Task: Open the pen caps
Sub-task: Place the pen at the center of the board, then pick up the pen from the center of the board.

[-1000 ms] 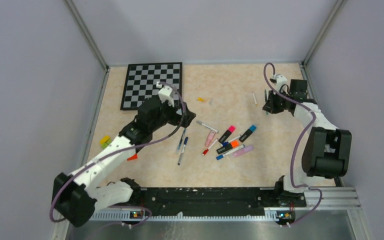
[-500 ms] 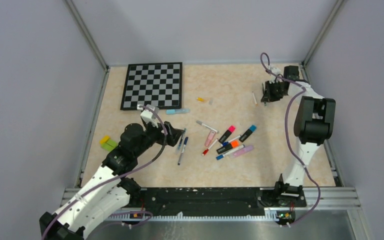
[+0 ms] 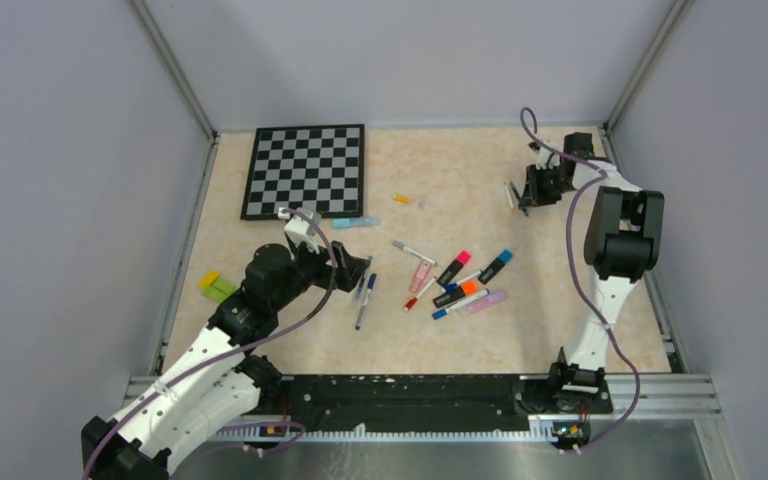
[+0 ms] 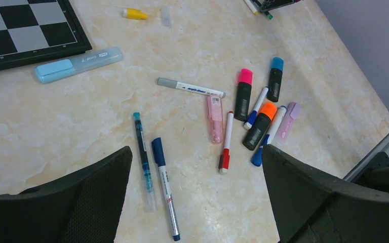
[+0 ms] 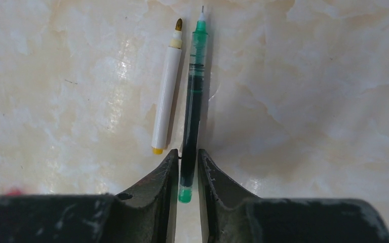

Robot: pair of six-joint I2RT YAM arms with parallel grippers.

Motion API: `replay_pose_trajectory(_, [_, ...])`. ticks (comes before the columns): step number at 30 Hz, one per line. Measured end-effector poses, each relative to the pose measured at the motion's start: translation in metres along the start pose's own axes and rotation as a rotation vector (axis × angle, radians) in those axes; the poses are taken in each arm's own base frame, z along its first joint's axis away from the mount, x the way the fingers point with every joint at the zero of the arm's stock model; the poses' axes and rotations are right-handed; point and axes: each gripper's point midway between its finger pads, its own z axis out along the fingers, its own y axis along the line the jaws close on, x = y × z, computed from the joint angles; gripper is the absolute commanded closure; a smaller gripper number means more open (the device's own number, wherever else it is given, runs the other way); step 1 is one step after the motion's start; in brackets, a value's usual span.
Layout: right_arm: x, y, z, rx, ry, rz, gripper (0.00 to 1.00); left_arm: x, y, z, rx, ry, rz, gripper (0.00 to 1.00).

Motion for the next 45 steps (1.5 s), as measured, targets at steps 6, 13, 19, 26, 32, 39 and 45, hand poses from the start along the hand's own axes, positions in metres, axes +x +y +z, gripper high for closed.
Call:
replay_pose_trajectory(6, [0.001, 0.002, 0.000, -0.012, 0.003, 0.004, 0.76, -0.003, -0.005, 0.000, 0.024, -0.010, -0.017, 0.01])
replay_pose_trajectory(13, [0.002, 0.004, 0.000, -0.019, 0.003, 0.004, 0.72, -0.005, -0.012, 0.001, 0.057, -0.016, -0.041, 0.01])
replay_pose_trajectory(19, [0.010, 0.010, -0.008, -0.011, -0.010, -0.004, 0.65, 0.003, -0.019, 0.002, 0.104, -0.007, -0.085, 0.01])
replay_pose_trajectory(26, [0.009, 0.023, -0.033, 0.003, -0.066, -0.040, 0.64, 0.008, -0.029, 0.006, 0.158, 0.015, -0.130, 0.01])
replay_pose_trajectory(32, [0.019, 0.044, -0.059, -0.020, -0.098, -0.091, 0.64, 0.020, -0.034, 0.014, 0.189, 0.075, -0.175, 0.01])
replay_pose_trajectory(39, [0.024, 0.100, -0.121, -0.112, -0.225, -0.196, 0.60, 0.045, -0.029, 0.026, 0.164, 0.181, -0.231, 0.01])
replay_pose_trajectory(45, [0.049, 0.157, -0.163, -0.249, -0.339, -0.288, 0.49, 0.074, -0.011, 0.038, 0.061, 0.333, -0.233, 0.01])
